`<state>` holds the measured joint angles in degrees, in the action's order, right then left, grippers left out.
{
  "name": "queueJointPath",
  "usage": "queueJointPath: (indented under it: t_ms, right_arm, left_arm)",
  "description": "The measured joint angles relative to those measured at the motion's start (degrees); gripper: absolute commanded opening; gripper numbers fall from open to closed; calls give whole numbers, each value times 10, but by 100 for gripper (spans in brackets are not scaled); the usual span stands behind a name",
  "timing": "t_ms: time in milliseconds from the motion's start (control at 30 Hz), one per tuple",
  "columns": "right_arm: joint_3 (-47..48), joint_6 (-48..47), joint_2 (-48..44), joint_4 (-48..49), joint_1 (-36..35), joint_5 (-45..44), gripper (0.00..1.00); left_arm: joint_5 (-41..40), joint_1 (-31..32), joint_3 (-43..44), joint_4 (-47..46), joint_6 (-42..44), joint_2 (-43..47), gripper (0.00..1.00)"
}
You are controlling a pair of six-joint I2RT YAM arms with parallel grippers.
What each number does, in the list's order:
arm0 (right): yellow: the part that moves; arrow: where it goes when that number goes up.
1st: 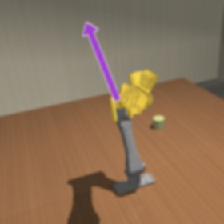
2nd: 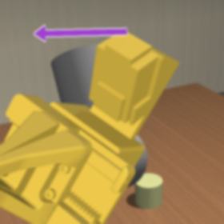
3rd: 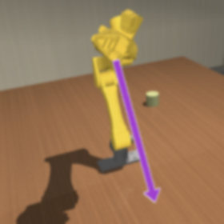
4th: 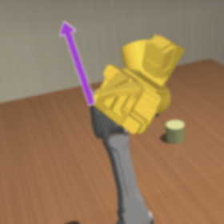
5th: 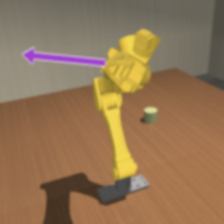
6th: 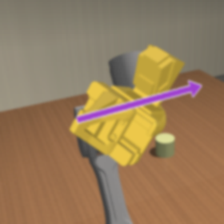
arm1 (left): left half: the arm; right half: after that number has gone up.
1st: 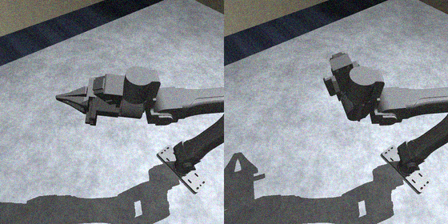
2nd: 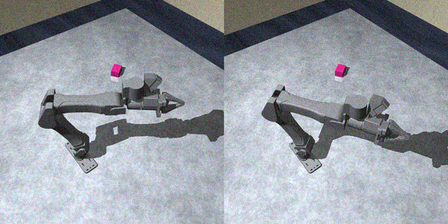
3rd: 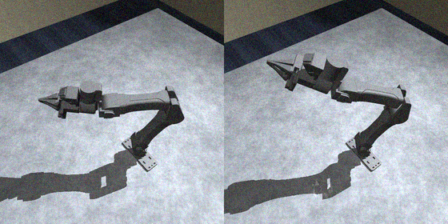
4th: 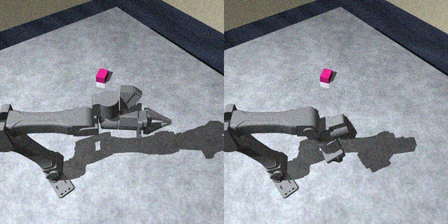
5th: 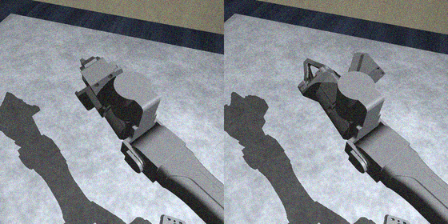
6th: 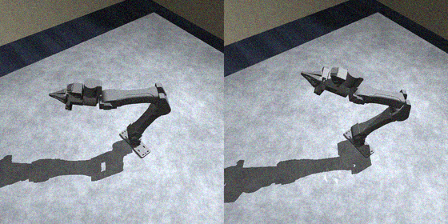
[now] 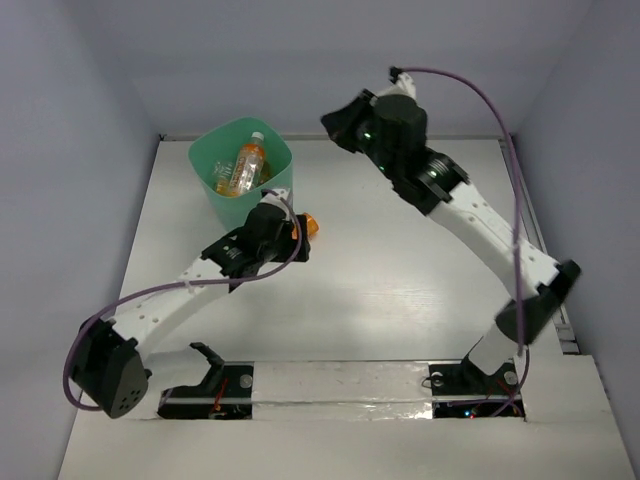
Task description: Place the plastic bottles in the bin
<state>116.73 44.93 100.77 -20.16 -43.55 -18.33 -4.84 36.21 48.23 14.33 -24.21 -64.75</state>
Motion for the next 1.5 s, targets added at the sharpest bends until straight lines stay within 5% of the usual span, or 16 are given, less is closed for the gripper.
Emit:
queueJointPath:
  t_ms: [233,433,567,1033,1500]
  right_arm:
    - [-376,17,-273,93,90,12,18]
    - [-550,21,-387,97,148,31,42]
    - [-569,9,-416,96,158,51,58]
    - [-569,-21,-440,101,196,112,59]
    - [-569,-27,-441,101,199,130,59]
  left_arm:
    - [-75,45,49,-25,48,-124,72]
    - [-121,61,103,-34,92,-226,75]
    - [-162,73,146,-41,120,-283,77]
    - [-245,91,188,-62,191,-402,76]
    - [-274,91,219,-84,217,-409,75]
